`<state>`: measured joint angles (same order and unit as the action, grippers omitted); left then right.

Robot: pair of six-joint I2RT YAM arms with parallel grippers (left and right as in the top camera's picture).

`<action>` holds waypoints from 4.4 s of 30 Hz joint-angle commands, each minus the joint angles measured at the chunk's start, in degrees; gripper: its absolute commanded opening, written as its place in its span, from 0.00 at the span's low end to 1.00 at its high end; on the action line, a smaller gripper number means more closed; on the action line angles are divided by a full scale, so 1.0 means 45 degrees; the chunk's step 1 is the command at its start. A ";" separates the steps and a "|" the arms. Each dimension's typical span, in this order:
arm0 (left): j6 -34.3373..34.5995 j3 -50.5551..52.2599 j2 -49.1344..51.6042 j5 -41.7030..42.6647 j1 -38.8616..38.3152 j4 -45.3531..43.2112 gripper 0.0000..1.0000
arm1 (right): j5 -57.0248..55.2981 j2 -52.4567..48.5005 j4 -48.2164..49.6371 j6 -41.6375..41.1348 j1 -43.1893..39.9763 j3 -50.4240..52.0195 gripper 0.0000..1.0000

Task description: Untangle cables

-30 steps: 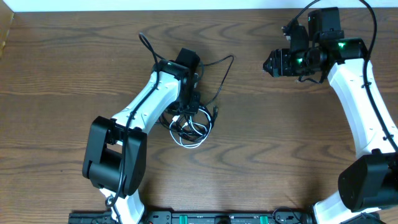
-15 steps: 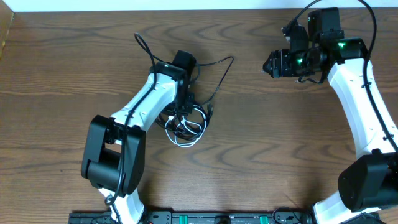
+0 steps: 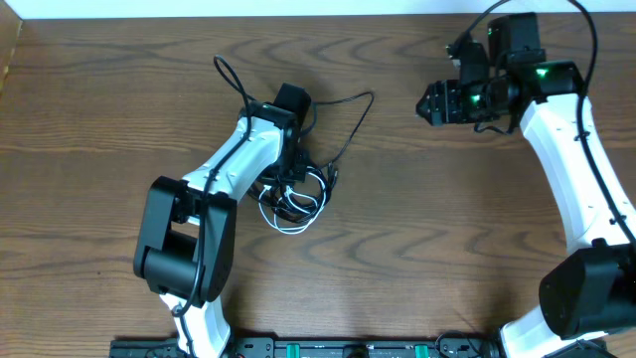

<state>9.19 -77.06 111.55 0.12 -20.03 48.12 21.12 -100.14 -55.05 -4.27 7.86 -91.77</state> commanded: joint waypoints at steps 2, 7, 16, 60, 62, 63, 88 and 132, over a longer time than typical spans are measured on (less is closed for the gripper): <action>0.0325 0.0160 0.0238 -0.0175 0.0058 -0.0219 0.08 | 0.0097 0.0010 0.0005 0.0097 0.0724 -0.0058 0.68; 0.0350 0.0010 0.0214 -0.0136 0.0136 -0.0345 0.07 | 0.0097 0.0010 0.0189 -0.0335 0.1593 -0.0058 0.66; 0.0350 -0.2380 -0.0967 0.4522 0.1982 0.1064 0.07 | 0.1224 0.0010 0.1423 -0.1141 0.3133 -0.0058 0.61; 0.2506 -0.2667 -0.3026 1.6553 0.4473 -0.2361 0.07 | 0.3497 -0.0282 0.5445 -0.3245 0.4857 -0.0058 0.44; 0.2516 -0.2667 -0.3026 1.6553 0.4473 -0.2433 0.07 | 0.3687 -0.0282 0.5537 -0.3303 0.4862 -0.0058 0.45; 0.2526 -0.2667 -0.3026 1.6553 0.4473 -0.2438 0.07 | 0.3691 -0.0282 0.5576 -0.3390 0.4862 -0.0058 0.45; 0.3075 -0.2667 -0.3021 1.5392 0.4886 -0.2885 0.07 | 0.1753 -0.1010 0.6329 -0.4750 0.5391 -0.0058 0.01; 0.2448 -0.2642 -0.3002 1.4426 0.5221 -0.0758 0.07 | 0.2540 -0.1744 0.4964 -0.4221 0.4546 -0.0058 0.39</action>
<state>20.95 -88.12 98.78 60.05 3.29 44.88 32.73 -106.83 -33.71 -22.31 27.94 -91.88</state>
